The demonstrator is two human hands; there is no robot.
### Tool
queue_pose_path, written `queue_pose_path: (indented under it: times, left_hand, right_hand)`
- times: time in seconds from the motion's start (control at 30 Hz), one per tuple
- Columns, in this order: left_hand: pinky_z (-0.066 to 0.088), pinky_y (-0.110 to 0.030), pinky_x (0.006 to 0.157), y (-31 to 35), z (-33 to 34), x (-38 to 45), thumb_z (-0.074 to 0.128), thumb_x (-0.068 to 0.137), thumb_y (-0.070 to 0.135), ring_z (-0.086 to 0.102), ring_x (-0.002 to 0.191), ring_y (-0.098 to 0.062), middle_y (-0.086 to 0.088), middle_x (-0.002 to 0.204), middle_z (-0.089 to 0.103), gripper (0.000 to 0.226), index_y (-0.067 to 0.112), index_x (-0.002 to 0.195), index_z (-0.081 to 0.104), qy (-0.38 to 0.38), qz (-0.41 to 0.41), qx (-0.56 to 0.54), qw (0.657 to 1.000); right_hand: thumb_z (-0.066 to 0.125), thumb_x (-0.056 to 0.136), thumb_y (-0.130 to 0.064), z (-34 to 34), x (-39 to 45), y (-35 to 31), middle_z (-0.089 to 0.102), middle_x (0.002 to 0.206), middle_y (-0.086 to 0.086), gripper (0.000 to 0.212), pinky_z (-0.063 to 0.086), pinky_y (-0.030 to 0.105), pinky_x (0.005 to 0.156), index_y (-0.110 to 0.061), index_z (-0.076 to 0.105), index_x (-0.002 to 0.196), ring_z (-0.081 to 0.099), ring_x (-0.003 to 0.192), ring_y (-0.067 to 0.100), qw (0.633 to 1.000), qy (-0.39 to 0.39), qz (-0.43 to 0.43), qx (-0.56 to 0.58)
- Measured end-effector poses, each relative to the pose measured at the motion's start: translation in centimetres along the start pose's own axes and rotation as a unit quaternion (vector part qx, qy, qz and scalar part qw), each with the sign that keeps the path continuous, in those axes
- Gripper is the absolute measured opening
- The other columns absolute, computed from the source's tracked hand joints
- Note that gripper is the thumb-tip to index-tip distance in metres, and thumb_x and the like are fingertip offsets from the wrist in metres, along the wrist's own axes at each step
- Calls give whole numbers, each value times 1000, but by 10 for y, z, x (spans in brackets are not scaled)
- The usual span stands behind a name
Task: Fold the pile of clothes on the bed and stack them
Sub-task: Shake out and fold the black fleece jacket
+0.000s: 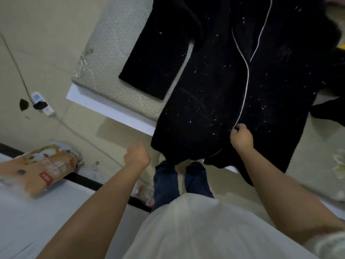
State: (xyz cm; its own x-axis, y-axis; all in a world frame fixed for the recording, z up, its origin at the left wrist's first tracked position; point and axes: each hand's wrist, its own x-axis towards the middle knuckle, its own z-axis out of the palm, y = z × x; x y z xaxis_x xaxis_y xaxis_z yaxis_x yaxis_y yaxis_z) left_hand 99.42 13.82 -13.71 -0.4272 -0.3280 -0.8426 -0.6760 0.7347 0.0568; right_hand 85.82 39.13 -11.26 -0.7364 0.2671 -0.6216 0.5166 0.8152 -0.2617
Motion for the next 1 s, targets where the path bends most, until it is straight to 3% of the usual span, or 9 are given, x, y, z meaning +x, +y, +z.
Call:
queue_pose_path:
  times: [0.07,0.13,0.23,0.33,0.4,0.47,0.53,0.67,1.0]
  left_hand:
    - [41,-33,83,12,-5,1,45,92,17,46,113,-29,-16,125,48,35,3,123,42,40,80,2,996]
    - [39,-31,78,24,-12,-2,44,92,17,49,107,-28,-16,120,50,29,3,117,46,54,123,-28,991]
    - [39,-29,83,34,-24,-4,43,93,16,47,110,-26,-15,123,47,32,3,122,45,54,144,-47,987]
    - [37,-30,93,39,-35,-9,44,93,14,45,116,-28,-18,130,44,40,3,132,41,52,155,-76,984]
    - [34,-30,97,42,-41,-10,46,92,12,43,120,-29,-20,132,43,41,1,132,42,54,164,-78,982]
    - [32,-29,97,45,-45,-8,46,92,11,42,122,-30,-20,132,45,41,1,131,43,54,176,-53,981]
    - [33,-29,96,51,-46,-6,45,93,12,43,121,-30,-20,131,47,39,2,131,44,42,191,-14,981]
    - [41,-32,88,79,-54,1,45,94,16,48,114,-30,-18,127,49,37,4,128,47,26,189,27,981]
    - [44,-35,87,210,-143,23,44,93,17,48,113,-27,-12,129,46,38,7,130,45,132,224,35,965]
  right_hand:
    - [40,95,-24,-1,-2,-6,56,86,5,36,37,28,57,-1,46,123,51,71,17,998,2,4,64]
    - [50,92,-29,-1,-4,-7,58,103,11,44,43,30,70,-2,43,125,55,87,24,995,-30,23,89]
    - [58,88,-14,8,-10,-3,56,120,19,38,45,36,86,2,48,122,55,103,31,987,-108,76,91]
    - [45,95,-10,7,-24,0,56,112,16,16,49,38,76,-5,48,111,57,92,26,952,-165,118,228]
    - [42,97,-13,3,-33,10,58,102,16,14,49,33,67,-7,48,108,57,84,23,951,-142,85,261]
    - [44,96,-17,-1,-41,23,58,104,21,18,42,28,61,-5,48,109,58,89,29,983,-69,47,164]
    - [46,95,-20,1,-42,35,56,114,22,30,39,28,64,0,43,117,55,97,32,996,-34,66,54]
    - [51,92,-22,3,-36,37,37,135,21,50,40,42,95,0,31,132,40,122,36,983,-75,164,-37]
    - [47,93,-16,-87,71,-29,46,129,16,37,42,31,87,-4,47,128,48,115,28,997,13,-55,49]
